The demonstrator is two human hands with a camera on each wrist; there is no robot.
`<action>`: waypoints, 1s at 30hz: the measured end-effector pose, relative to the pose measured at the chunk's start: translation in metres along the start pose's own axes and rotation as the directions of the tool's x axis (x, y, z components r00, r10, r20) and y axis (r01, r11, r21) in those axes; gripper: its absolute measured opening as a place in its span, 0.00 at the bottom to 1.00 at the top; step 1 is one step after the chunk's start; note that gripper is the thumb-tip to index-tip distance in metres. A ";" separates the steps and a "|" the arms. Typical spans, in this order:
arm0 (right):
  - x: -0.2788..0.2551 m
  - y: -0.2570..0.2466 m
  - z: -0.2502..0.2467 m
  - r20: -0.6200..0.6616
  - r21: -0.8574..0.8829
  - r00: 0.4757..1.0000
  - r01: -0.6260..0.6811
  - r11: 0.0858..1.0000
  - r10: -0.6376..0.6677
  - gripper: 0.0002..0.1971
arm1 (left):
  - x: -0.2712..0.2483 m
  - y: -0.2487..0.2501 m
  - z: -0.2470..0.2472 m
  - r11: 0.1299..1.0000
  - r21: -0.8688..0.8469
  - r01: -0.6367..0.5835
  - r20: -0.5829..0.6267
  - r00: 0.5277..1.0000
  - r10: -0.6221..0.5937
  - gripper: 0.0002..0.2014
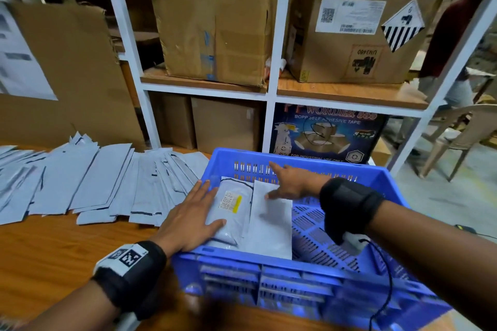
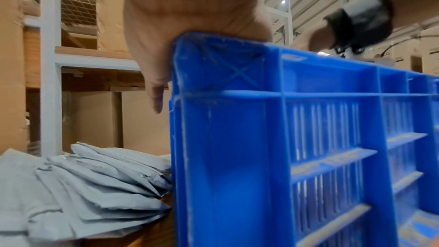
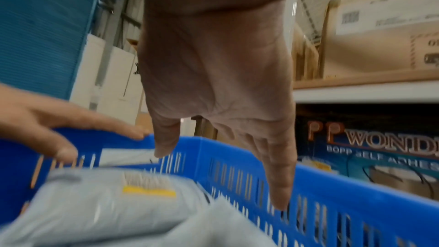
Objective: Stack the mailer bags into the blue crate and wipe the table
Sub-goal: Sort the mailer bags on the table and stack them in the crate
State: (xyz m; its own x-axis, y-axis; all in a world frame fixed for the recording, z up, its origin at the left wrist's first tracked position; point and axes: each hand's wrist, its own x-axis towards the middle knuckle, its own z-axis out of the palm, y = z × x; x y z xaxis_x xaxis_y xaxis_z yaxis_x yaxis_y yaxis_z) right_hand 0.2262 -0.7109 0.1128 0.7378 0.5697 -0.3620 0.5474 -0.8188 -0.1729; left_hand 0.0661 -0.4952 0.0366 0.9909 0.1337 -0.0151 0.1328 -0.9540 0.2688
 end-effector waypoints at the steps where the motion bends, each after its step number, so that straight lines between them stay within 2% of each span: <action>1: -0.008 -0.002 -0.008 -0.032 0.002 0.999 0.019 1.000 -0.019 0.51 | 0.000 0.000 0.000 1.000 -0.007 -0.004 -0.005 1.000 0.004 0.43; 6: -0.055 -0.010 -0.022 -0.211 0.126 0.969 0.156 0.980 -0.127 0.49 | -0.001 0.000 0.001 0.999 -0.036 -0.035 -0.057 0.998 0.033 0.42; 10: -0.085 -0.027 0.001 -0.347 0.233 0.926 0.237 0.943 -0.147 0.46 | -0.003 -0.002 0.002 0.989 -0.132 -0.073 -0.197 0.979 0.046 0.36; 13: -0.097 -0.047 0.025 -0.442 0.293 0.889 0.268 0.918 -0.119 0.43 | -0.012 0.000 -0.003 0.968 -0.241 -0.066 -0.278 0.961 -0.004 0.30; 15: -0.101 -0.061 0.045 -0.515 0.333 0.851 0.310 0.890 -0.104 0.39 | -0.024 0.000 -0.009 0.952 -0.302 -0.053 -0.300 0.953 -0.042 0.29; 18: -0.106 -0.086 0.074 -0.639 0.364 0.764 0.403 0.840 -0.090 0.34 | -0.053 -0.008 -0.022 0.936 -0.342 -0.083 -0.369 0.928 -0.053 0.28; 22: -0.113 -0.132 0.111 -0.740 0.441 0.672 0.512 0.737 -0.025 0.30 | -0.113 -0.046 -0.039 0.900 -0.426 -0.098 -0.428 0.898 -0.104 0.28; 25: -0.116 -0.184 0.136 -0.756 0.459 0.654 0.554 0.695 -0.023 0.31 | -0.162 -0.095 -0.042 0.866 -0.496 -0.064 -0.447 0.874 -0.192 0.27; 30: -0.107 -0.285 0.180 -0.689 0.512 0.723 0.541 0.668 -0.057 0.32 | -0.241 -0.194 -0.025 0.851 -0.522 0.050 -0.396 0.870 -0.294 0.25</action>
State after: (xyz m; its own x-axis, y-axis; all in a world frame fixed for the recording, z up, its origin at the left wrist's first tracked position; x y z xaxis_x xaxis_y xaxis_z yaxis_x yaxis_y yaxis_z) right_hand -0.0799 -0.5516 0.0354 0.7740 0.5073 0.3790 0.5622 -0.2749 -0.7800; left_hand -0.1989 -0.3358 0.0125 0.8141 0.5034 0.2895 0.1516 -0.6654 0.7309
